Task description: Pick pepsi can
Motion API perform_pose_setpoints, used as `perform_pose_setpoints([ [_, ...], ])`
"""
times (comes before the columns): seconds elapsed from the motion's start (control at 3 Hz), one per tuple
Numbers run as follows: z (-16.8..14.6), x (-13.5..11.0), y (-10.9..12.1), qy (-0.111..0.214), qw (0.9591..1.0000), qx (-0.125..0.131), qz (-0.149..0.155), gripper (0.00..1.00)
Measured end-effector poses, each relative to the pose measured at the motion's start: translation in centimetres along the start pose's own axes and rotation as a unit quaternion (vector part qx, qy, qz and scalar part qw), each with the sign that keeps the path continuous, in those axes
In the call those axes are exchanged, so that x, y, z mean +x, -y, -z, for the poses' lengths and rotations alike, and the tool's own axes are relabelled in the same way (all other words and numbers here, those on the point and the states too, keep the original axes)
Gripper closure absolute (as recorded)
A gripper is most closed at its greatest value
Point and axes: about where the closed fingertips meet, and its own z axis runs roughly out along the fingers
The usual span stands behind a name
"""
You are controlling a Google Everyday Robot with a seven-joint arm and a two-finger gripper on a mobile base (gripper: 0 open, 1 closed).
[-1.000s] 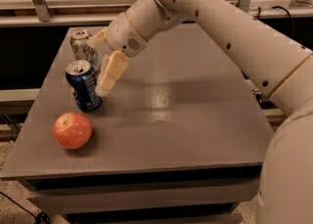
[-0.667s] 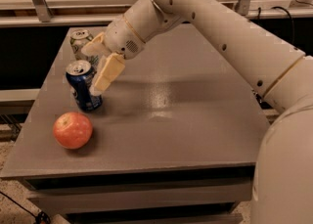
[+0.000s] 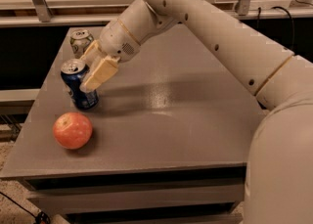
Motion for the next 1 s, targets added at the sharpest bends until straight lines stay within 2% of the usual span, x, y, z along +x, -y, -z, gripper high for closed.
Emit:
perform_pose_setpoints([
  [0.33,-0.58,0.08,-0.76,0.008,0.9999,-0.012,0.002,0.38],
  [1.0,-1.09,0.26,-1.1,0.019,0.9996,-0.022,0.006,0.33],
])
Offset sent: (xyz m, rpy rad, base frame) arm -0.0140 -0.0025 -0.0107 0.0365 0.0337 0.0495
